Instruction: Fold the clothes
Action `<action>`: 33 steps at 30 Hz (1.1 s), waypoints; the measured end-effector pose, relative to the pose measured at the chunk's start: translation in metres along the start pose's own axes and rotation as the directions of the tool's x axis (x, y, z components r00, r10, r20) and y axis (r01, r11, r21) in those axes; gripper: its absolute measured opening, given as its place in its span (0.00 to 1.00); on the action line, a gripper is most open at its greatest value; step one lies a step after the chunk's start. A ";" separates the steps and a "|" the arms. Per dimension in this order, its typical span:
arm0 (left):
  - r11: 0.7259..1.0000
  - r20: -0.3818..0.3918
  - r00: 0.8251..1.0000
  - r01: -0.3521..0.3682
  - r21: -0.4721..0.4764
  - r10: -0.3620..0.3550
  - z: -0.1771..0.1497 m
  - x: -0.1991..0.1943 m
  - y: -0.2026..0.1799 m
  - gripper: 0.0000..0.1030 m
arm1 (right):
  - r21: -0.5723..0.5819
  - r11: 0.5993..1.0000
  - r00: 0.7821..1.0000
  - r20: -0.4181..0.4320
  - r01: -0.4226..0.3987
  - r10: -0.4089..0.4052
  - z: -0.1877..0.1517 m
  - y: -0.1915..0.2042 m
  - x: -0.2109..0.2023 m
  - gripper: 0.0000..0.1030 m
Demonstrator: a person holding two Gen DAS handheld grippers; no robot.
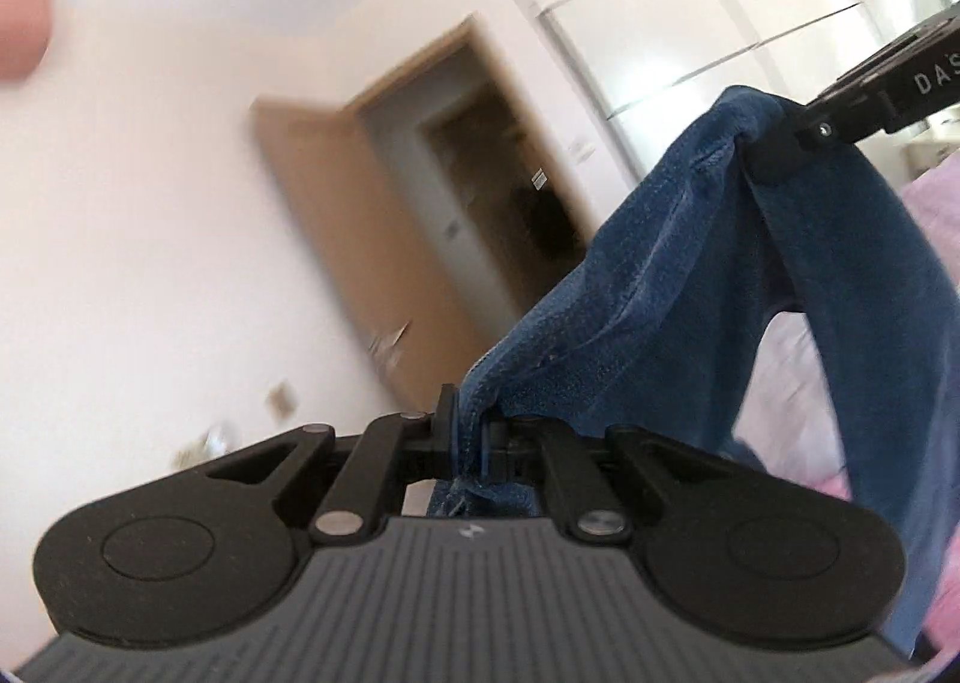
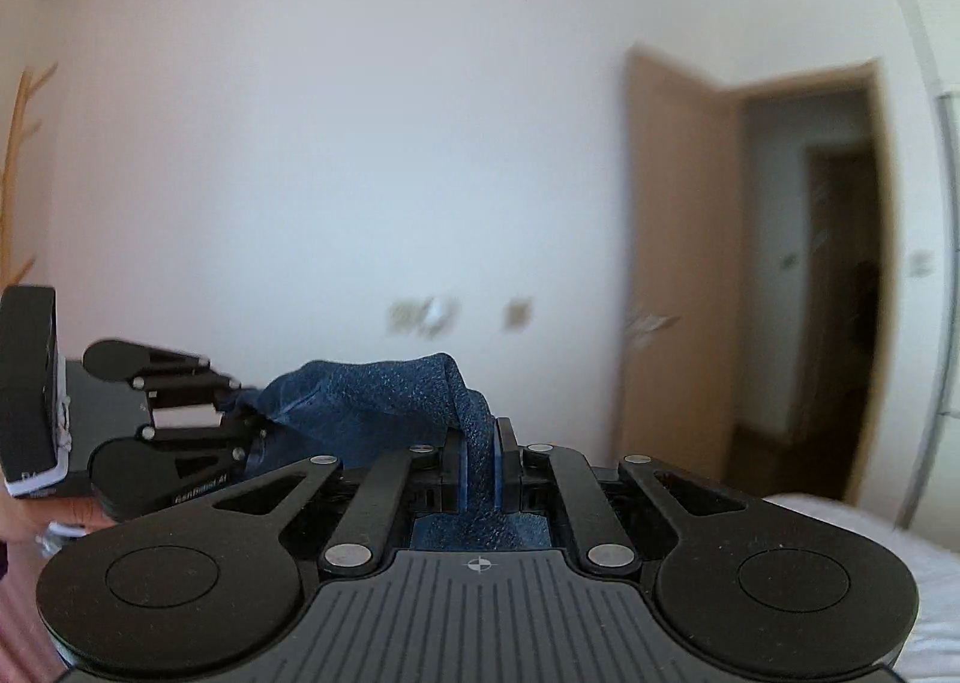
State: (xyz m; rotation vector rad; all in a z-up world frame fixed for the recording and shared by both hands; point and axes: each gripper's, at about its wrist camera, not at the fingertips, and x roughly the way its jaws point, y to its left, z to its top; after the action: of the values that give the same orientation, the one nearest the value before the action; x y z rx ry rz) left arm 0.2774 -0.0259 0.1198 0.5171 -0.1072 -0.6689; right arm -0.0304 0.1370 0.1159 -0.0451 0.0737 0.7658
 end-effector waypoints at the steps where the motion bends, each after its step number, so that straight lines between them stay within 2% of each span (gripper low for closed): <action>1: 1.000 0.026 0.999 0.024 0.004 -0.024 0.019 -0.006 -0.012 0.04 | 0.006 1.000 0.999 0.026 0.025 -0.025 0.007 -0.009 -0.025 0.05; 4: 0.991 0.079 0.988 0.132 0.030 -0.134 0.076 -0.031 -0.062 0.04 | 0.017 0.994 0.990 0.087 0.109 -0.110 0.014 -0.037 -0.111 0.05; 6: 0.973 0.092 0.971 0.215 0.081 -0.222 0.108 -0.050 -0.105 0.04 | 0.039 0.985 0.979 0.111 0.169 -0.172 0.012 -0.056 -0.174 0.05; 8: 0.946 0.101 0.946 0.293 0.142 -0.308 0.132 -0.072 -0.154 0.04 | 0.071 0.971 0.964 0.122 0.227 -0.235 0.004 -0.073 -0.238 0.05; 11: 0.890 0.107 0.892 0.415 0.187 -0.439 0.143 -0.098 -0.227 0.05 | 0.113 0.939 0.934 0.115 0.325 -0.337 -0.014 -0.092 -0.335 0.05; 14: 0.819 0.107 0.819 0.538 0.198 -0.564 0.147 -0.118 -0.297 0.05 | 0.129 0.892 0.893 0.071 0.433 -0.444 -0.027 -0.104 -0.421 0.05; 16: 0.760 0.103 0.757 0.620 0.198 -0.645 0.149 -0.128 -0.343 0.05 | 0.132 0.853 0.858 0.032 0.506 -0.513 -0.033 -0.110 -0.476 0.05; 18: 0.681 0.094 0.677 0.710 0.178 -0.730 0.155 -0.130 -0.384 0.05 | 0.135 0.801 0.810 -0.014 0.583 -0.587 -0.043 -0.118 -0.521 0.05; 20: 0.596 0.099 0.589 0.779 0.197 -0.802 0.168 -0.129 -0.420 0.05 | 0.139 0.733 0.744 -0.054 0.666 -0.666 -0.053 -0.121 -0.555 0.05; 22: 0.507 0.120 0.493 0.827 0.242 -0.862 0.187 -0.131 -0.457 0.05 | 0.133 0.654 0.666 -0.088 0.745 -0.741 -0.064 -0.120 -0.584 0.06; 24: 0.423 0.163 0.392 0.860 0.284 -0.905 0.214 -0.141 -0.498 0.05 | 0.108 0.568 0.577 -0.098 0.816 -0.811 -0.065 -0.104 -0.621 0.06; 28: 0.322 0.283 0.225 0.873 0.367 -0.932 0.265 -0.162 -0.538 0.05 | 0.017 0.379 0.379 -0.073 0.925 -0.922 -0.041 -0.053 -0.687 0.06; 29: 0.305 0.312 0.190 0.874 0.379 -0.931 0.276 -0.167 -0.543 0.05 | -0.010 0.337 0.336 -0.060 0.941 -0.940 -0.033 -0.037 -0.694 0.06; 30: 0.294 0.335 0.164 0.874 0.387 -0.928 0.285 -0.165 -0.541 0.05 | -0.034 0.306 0.304 -0.045 0.951 -0.952 -0.024 -0.023 -0.699 0.06; 31: 0.289 0.350 0.148 0.873 0.393 -0.925 0.290 -0.157 -0.535 0.05 | -0.055 0.280 0.279 -0.027 0.958 -0.960 -0.015 -0.007 -0.701 0.06; 33: 0.277 0.379 0.116 0.871 0.405 -0.918 0.302 -0.143 -0.524 0.05 | -0.081 0.256 0.256 -0.001 0.963 -0.967 -0.002 0.018 -0.696 0.06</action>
State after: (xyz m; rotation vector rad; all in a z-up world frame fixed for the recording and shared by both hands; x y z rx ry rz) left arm -0.2084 -0.4132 0.1346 0.4001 -0.4001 -2.1122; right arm -0.5430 -0.3307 0.1715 -0.1586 0.0536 -0.5437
